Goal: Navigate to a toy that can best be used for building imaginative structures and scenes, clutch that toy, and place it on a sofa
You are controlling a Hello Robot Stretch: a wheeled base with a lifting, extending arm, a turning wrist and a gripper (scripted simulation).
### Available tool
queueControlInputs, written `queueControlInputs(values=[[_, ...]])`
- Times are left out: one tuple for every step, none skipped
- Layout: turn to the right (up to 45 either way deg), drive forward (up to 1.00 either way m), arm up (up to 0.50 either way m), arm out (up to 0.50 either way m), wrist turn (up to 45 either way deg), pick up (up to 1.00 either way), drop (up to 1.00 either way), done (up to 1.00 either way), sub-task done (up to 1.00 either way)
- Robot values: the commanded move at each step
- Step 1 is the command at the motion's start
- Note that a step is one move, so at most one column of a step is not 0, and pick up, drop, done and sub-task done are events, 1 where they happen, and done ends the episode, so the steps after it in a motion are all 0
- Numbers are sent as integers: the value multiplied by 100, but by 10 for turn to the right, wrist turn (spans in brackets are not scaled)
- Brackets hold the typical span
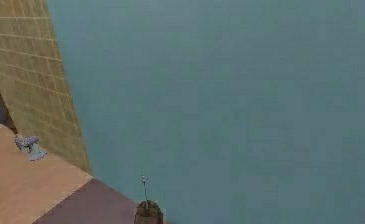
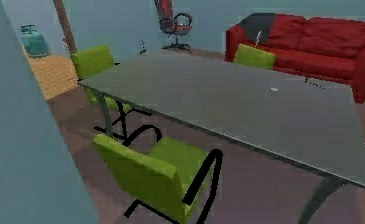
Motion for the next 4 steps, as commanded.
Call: queueControlInputs(values=[[-450,0,0,0,0,0,0,0,0],[-180,0,0,0,0,0,0,0,0],[0,100,0,0,0,0,0,0,0],[-60,0,0,0,0,0,0,0,0]])
